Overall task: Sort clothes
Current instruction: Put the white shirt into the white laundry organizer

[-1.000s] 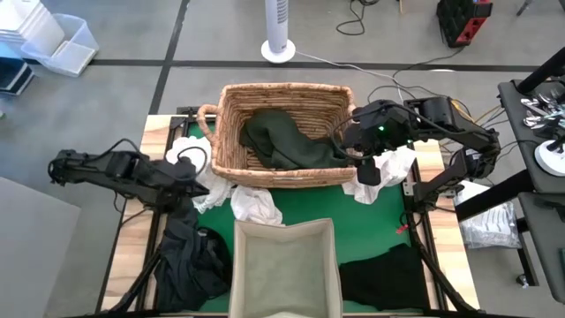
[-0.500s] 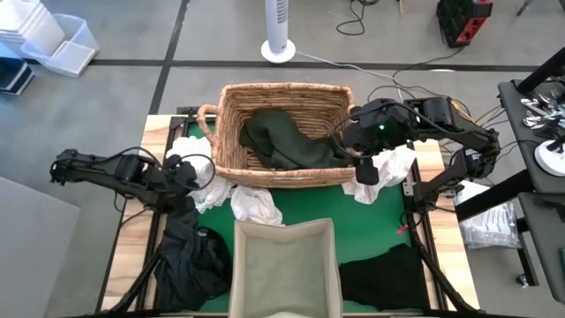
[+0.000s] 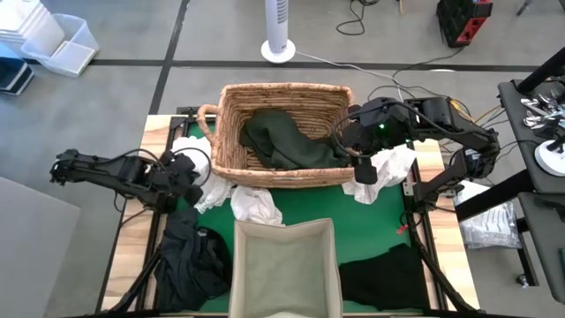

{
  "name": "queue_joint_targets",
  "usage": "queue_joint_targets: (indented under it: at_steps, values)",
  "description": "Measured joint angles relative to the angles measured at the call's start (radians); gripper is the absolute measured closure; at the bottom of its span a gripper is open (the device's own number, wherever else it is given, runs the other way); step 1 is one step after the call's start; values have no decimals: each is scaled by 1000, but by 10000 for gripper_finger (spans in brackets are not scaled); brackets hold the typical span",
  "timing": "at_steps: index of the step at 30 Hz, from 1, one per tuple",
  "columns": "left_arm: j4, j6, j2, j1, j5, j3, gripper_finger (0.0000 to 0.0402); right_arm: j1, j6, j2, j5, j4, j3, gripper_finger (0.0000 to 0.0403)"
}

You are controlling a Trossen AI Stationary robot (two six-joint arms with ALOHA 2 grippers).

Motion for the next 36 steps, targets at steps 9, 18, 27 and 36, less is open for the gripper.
queue_joint_targets:
  at_steps: [9,18,27,36]
  values:
    - [119,-90,84,1,-73,-35,401,0,-18,0,0,25,0,210]
    - [42,-203,178,19,-102,-18,370,0,-25,0,0,30,0,202]
    - [34,-205,248,20,-125,-28,284,0,-25,0,-1,44,0,202]
    - [16,-153,309,19,-95,-29,221,0,-17,0,-1,44,0,202]
